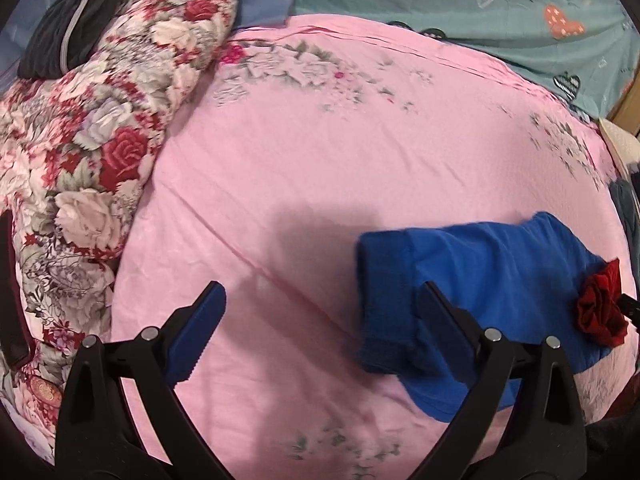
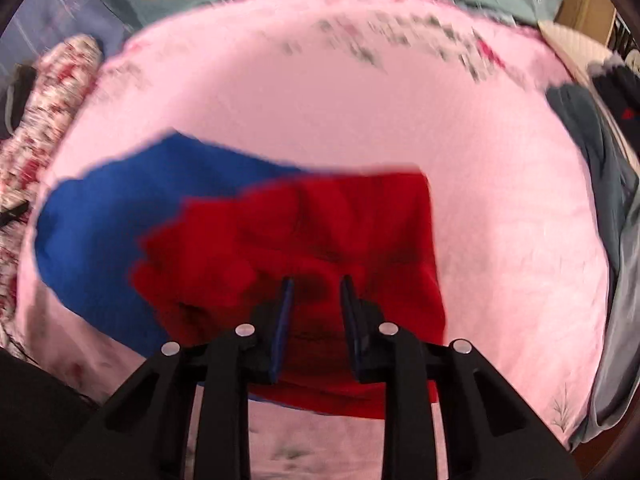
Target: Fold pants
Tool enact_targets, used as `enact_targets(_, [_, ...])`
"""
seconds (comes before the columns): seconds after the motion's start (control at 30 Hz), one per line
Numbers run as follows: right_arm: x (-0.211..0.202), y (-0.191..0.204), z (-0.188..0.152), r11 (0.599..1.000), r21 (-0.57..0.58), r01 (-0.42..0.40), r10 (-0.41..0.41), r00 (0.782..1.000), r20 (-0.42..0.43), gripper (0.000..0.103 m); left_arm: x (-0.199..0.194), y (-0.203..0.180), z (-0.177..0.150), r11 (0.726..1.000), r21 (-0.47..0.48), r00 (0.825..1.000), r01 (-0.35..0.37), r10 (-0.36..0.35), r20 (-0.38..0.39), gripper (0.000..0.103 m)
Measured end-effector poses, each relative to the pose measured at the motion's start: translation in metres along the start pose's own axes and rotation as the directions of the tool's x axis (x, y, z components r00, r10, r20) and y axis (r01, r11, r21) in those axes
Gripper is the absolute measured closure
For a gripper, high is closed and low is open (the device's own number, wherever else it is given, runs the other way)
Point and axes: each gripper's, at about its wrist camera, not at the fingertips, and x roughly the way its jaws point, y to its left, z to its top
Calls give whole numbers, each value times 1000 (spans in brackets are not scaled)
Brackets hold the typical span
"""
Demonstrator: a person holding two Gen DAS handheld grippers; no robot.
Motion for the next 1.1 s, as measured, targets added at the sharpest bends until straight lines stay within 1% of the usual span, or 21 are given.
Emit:
enact_targets(0.03, [0,12,2,999,-38,-6,6,1000,-2,71,0,7,0,1000,-17,1000,-3,3,1,5])
enact_targets(0.07, [10,21,1,996,-84,7,-10,999,-42,69,1,16,0,999,-41,1000,-9,9,3,5])
enact_targets(0.1, [33,33,-4,988,-153,21,-44,988,-150,68,1,21,-1,998,-56,1000,-12,13,5,5])
enact_targets(0.13, [47,37,-10,980,-194,40,-84,971,-222,68,2,28,-2,997,-72,1000,-15,15,7,5])
enact_targets(0.17, [47,46,-11,969,-235,80,-129,971,-199,68,2,34,-3,996,-90,1000,-19,19,7,5])
enact_targets(0.23, [38,67,-6,946,-299,125,-182,969,-168,68,-1,48,-6,992,-119,999,-31,33,18,5])
enact_targets(0.27, [31,76,-2,937,-323,130,-182,974,-136,67,-3,52,-8,991,-132,999,-37,40,25,5])
enact_targets(0.3, [23,88,4,928,-348,132,-174,980,-93,65,-4,57,-11,988,-148,998,-42,47,29,5])
enact_targets(0.33, [14,104,11,923,-373,93,-124,990,-61,65,-4,62,-13,985,-164,998,-46,51,29,5])
enact_targets(0.4, [4,134,19,904,-427,11,-27,999,-31,64,-1,71,-18,978,-202,998,-55,61,26,5])
enact_targets(0.43, [2,156,22,881,-474,-21,16,1000,-13,63,0,74,-21,974,-222,998,-56,63,25,5])
enact_targets(0.47, [3,172,22,857,-512,-53,54,998,-13,58,1,78,-24,968,-248,998,-51,59,25,5])
enact_targets(0.5, [5,191,22,831,-549,-88,89,996,-25,55,1,80,-27,962,-269,998,-44,53,26,5])
enact_targets(0.57, [14,232,15,752,-641,-152,147,987,-61,55,1,82,-32,955,-295,999,-36,46,27,5])
enact_targets(0.6, [18,247,12,720,-674,-165,159,985,-71,55,1,82,-35,954,-299,999,-34,44,27,5])
enact_targets(0.63, [24,266,6,671,-720,-177,169,982,-85,55,0,82,-38,952,-303,999,-31,42,29,5])
enact_targets(0.73, [36,309,-5,565,-807,-171,153,983,-102,55,-4,83,-45,949,-315,999,-22,33,31,5])
enact_targets(0.8, [42,322,-16,521,-837,-170,141,984,-111,55,-7,86,-51,944,-331,999,-9,21,33,5])
enact_targets(0.87, [46,328,-17,495,-853,-164,127,985,-115,55,-8,89,-57,938,-348,999,-5,17,31,5])
enact_targets(1.0, [64,336,-21,471,-867,-165,91,986,-138,54,-7,95,-65,921,-389,1000,12,-4,23,5])
enact_targets(1.1, [88,343,-31,449,-885,-123,13,991,-131,54,-5,96,-69,912,-410,1000,28,-23,17,5])
